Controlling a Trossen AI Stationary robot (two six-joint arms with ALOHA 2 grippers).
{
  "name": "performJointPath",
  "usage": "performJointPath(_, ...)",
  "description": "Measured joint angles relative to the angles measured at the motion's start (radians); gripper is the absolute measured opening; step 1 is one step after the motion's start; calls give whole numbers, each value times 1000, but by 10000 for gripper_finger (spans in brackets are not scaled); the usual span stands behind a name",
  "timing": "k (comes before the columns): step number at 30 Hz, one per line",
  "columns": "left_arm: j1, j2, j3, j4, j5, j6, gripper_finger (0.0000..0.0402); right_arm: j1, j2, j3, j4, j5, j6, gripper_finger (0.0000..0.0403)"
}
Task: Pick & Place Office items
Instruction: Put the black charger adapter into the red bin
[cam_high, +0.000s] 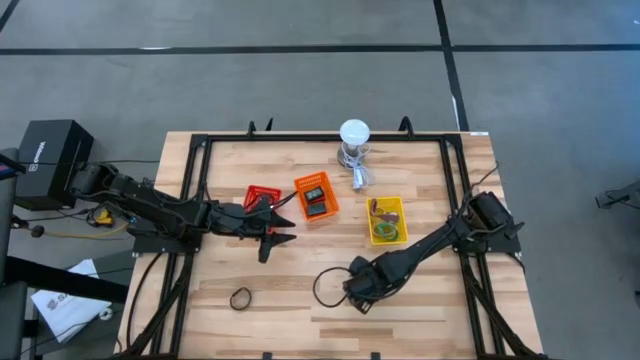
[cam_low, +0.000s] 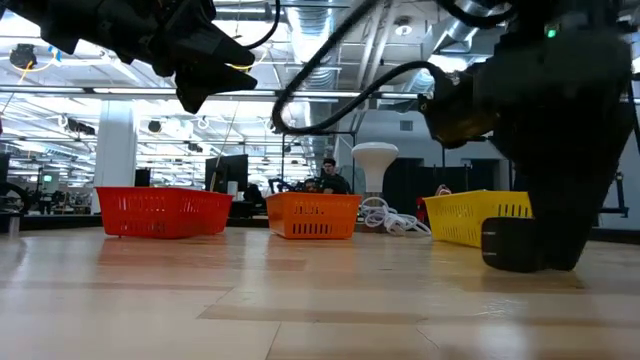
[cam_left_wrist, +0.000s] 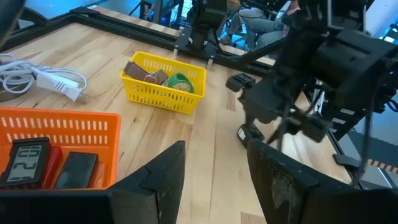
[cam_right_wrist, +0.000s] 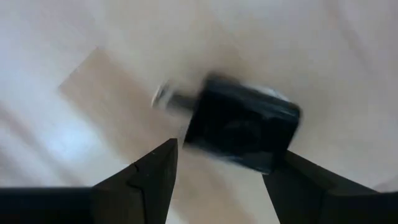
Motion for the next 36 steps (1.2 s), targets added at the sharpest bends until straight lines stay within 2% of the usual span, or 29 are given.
performJointPath(5,0,0,0,0,0,0,167,9,0,71,-2,-35,-61,214)
performJointPath(11,0,0,0,0,0,0,167,22,0,218,-193,-32,-192,214)
performJointPath(14,0,0,0,0,0,0,167,33,0,260,-214,2,-298,214)
performJointPath(16,0,0,0,0,0,0,167,34,0,264,-191,57,-273,214)
performJointPath(19,0,0,0,0,0,0,167,17,19,266,-172,70,-206,214)
performJointPath(28,0,0,0,1,0,0,167,-16,99,265,-236,3,-197,214)
performJointPath(36,0,0,0,2,0,0,167,-35,92,264,-234,19,-193,214)
